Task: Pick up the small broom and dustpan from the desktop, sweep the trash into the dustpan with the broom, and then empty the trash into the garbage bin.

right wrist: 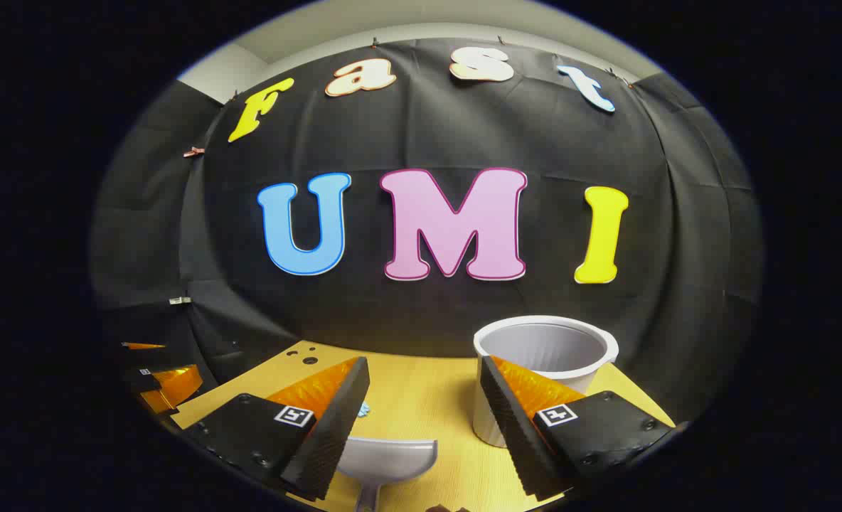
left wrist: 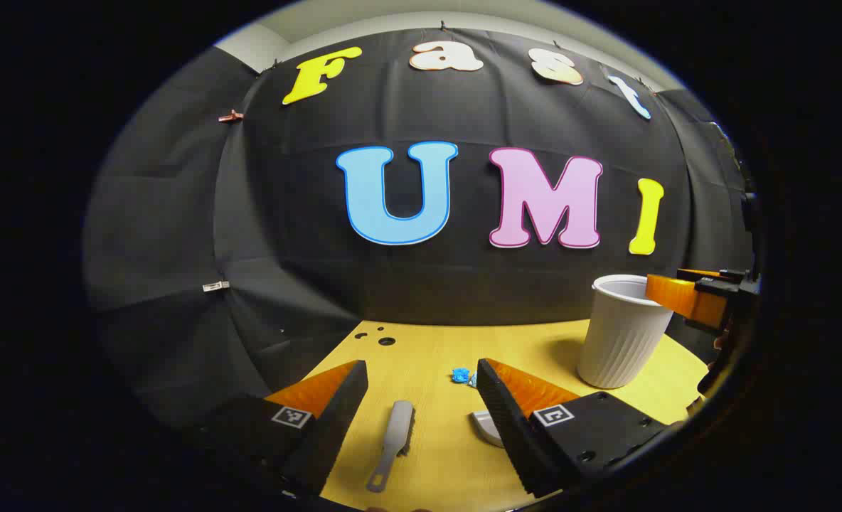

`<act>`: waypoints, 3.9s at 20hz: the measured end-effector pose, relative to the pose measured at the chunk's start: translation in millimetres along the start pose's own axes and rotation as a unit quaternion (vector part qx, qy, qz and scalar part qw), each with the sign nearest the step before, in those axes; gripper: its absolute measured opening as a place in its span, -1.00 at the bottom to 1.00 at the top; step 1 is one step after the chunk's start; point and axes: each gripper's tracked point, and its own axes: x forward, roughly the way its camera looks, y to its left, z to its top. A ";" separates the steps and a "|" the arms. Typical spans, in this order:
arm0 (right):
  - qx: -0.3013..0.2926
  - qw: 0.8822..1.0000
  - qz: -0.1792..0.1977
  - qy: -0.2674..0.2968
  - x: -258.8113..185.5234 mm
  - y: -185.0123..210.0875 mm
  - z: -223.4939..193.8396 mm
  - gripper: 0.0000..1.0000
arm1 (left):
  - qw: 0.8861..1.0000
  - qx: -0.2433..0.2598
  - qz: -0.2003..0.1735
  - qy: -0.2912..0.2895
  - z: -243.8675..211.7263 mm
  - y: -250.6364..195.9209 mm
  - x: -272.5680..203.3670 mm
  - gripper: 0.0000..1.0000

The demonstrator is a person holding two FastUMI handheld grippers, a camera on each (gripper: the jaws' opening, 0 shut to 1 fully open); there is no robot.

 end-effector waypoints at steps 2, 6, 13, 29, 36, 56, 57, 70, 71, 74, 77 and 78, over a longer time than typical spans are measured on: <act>0.002 1.000 0.000 0.001 2.1 -3.4 -2.4 0.95 | 1.000 0.002 0.002 -0.005 3.1 -0.7 1.7 0.94; -0.008 1.000 0.010 0.007 4.8 -0.6 -13.1 0.95 | 1.000 -0.004 0.009 0.011 -11.0 0.2 7.4 0.94; -0.009 0.999 0.036 0.021 13.1 2.8 -28.1 0.95 | 0.999 -0.013 0.021 0.021 -26.2 6.5 18.8 0.94; -0.007 0.998 0.040 0.058 26.1 1.3 -65.7 0.95 | 0.972 0.039 0.004 0.231 -139.1 26.2 63.6 0.94; 0.002 0.996 0.019 0.091 26.1 -17.5 -97.2 0.96 | 0.926 0.033 -0.007 0.376 -224.7 35.7 65.6 0.95; 0.016 0.980 0.022 0.199 -1.0 1.0 -142.0 0.94 | 0.794 0.058 -0.071 0.600 -298.5 33.0 84.5 -0.30; 0.017 0.977 0.022 0.213 -2.5 3.6 -146.0 0.95 | 0.792 0.059 -0.073 0.604 -298.9 32.3 81.6 -0.34; 0.040 0.897 0.057 0.437 -20.8 59.2 -235.5 0.99 | 0.828 0.062 -0.095 0.550 -296.6 32.8 85.5 -0.50; 0.045 0.893 0.055 0.445 -20.1 63.8 -242.5 0.99 | 0.829 0.066 -0.096 0.547 -297.4 32.8 85.7 -0.51; 0.028 0.880 0.046 0.473 -23.9 65.1 -267.6 0.99 | 0.832 0.065 -0.092 0.543 -297.2 33.2 86.0 -0.51; 0.028 0.867 0.038 0.497 -27.1 66.0 -286.4 0.99 | 0.831 0.067 -0.090 0.544 -297.4 32.5 86.9 -0.51; 0.025 0.863 0.032 0.503 -26.5 65.1 -294.8 0.99 | 0.832 0.067 -0.089 0.544 -297.4 32.9 87.4 -0.51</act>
